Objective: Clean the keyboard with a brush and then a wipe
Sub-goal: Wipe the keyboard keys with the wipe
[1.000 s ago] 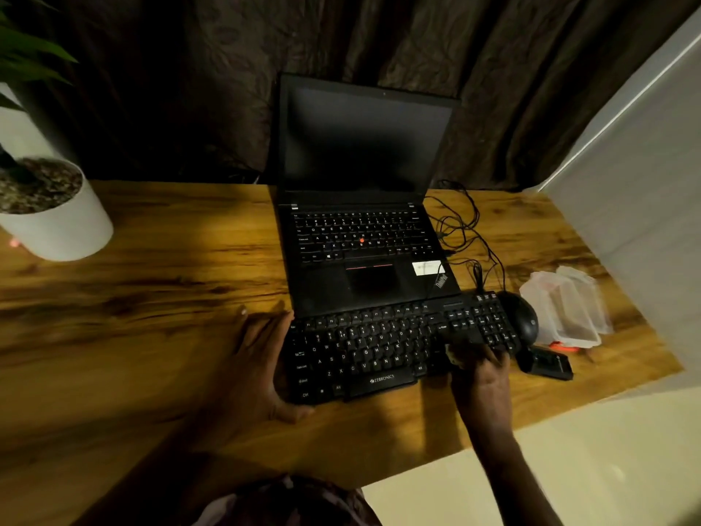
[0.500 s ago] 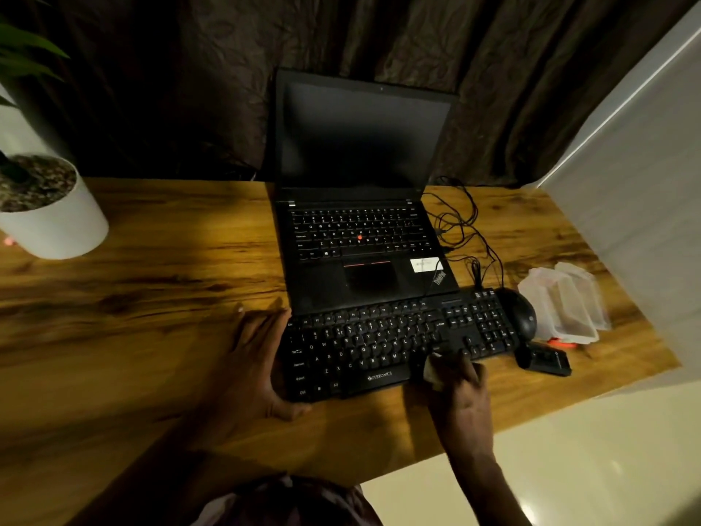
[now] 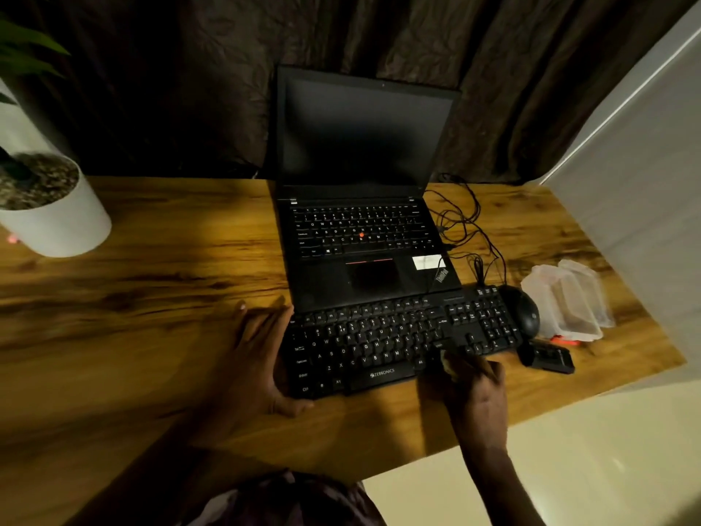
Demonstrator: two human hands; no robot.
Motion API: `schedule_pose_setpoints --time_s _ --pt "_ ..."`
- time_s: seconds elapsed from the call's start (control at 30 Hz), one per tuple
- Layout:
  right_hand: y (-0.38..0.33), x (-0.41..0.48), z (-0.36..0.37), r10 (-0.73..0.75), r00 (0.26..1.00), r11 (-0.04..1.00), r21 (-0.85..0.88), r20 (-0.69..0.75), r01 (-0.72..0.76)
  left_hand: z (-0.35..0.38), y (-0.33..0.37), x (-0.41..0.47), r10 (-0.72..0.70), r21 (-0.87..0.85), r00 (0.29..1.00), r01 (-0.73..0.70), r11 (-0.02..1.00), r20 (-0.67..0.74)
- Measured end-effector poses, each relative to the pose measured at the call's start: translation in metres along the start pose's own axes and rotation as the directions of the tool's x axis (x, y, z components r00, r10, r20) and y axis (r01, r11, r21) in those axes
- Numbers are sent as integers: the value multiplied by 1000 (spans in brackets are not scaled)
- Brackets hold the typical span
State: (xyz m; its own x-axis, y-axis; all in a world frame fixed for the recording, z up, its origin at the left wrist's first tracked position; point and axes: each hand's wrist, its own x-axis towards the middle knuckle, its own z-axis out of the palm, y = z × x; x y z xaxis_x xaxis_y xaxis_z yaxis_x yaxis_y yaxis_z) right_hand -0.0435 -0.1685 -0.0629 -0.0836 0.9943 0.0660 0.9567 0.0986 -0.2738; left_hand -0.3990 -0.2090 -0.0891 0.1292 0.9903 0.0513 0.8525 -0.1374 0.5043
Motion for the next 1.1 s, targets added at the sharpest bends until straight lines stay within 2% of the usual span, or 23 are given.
schedule_pose_setpoints --time_s 0.07,0.13,0.23,0.33,0.43,0.63,0.73,0.8,1.03,1.1 --pt "11 6 2 81 997 997 -18 13 -81 -1 1 0 4 12 1000 -4 1000 3" --pt "8 9 4 100 995 995 -10 4 -100 -2 2 0 4 10 1000 -5 1000 8" --pt "-19 2 3 -30 998 999 -17 -52 30 0 0 -1 1 6 1000 -1 1000 13" --pt "-38 -11 0 -161 986 987 -3 -36 161 1 -1 0 -8 19 1000 7 1000 20" --pt "-31 -6 -13 -134 991 989 60 -18 135 1 1 0 -13 22 1000 13 1000 23" --pt "-35 -5 -6 -62 998 997 41 -29 63 1 1 -2 2 5 1000 -2 1000 2" --pt "-57 -15 3 -85 996 992 94 22 83 -1 1 -2 0 -2 1000 0 1000 -7" --pt "-66 -21 3 -147 987 989 43 60 145 -1 1 -2 3 6 1000 -3 1000 -7" --pt "-75 -18 -7 -73 997 997 33 -19 73 -4 4 -2 -3 0 1000 3 1000 -4" --pt "-94 -23 -4 -109 994 993 52 -3 109 -5 5 -1 13 10 1000 -13 1000 -24"
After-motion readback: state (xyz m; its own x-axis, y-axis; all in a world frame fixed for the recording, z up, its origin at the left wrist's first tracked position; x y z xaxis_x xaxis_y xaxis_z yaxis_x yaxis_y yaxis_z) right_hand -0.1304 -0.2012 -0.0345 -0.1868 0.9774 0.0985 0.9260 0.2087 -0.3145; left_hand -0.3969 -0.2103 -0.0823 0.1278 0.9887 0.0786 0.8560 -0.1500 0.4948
